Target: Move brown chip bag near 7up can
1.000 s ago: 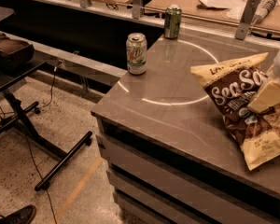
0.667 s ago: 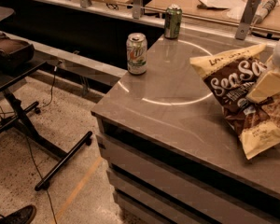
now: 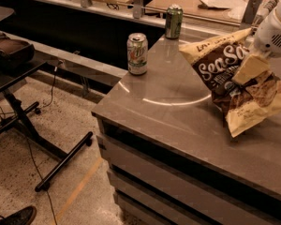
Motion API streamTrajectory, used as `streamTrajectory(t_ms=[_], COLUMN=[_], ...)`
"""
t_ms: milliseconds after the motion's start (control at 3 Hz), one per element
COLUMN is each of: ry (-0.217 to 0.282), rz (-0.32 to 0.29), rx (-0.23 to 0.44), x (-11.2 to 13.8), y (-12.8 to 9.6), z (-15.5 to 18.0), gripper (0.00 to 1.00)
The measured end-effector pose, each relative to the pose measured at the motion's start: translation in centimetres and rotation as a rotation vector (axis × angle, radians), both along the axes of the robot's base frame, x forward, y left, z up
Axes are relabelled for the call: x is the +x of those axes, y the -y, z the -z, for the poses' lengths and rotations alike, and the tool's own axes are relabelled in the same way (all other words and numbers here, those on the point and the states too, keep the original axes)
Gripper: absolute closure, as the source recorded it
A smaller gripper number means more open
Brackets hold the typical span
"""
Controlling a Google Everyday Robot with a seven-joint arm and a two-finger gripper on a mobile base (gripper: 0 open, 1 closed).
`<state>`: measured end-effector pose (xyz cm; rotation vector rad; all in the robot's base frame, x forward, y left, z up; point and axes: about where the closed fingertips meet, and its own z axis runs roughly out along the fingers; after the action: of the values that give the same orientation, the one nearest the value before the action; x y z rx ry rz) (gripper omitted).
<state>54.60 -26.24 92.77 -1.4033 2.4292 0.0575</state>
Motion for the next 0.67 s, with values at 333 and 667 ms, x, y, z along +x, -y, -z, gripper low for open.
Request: streamTrajectory(t_ms=[333,667], ry=[-0.005,-0.009], rz=[-0.011,-0.009], rx=[0.011,0.065], x=[2.4,4.5], y=[-0.9,-1.8], z=[0.4,1.0], gripper=[1.00,1.00])
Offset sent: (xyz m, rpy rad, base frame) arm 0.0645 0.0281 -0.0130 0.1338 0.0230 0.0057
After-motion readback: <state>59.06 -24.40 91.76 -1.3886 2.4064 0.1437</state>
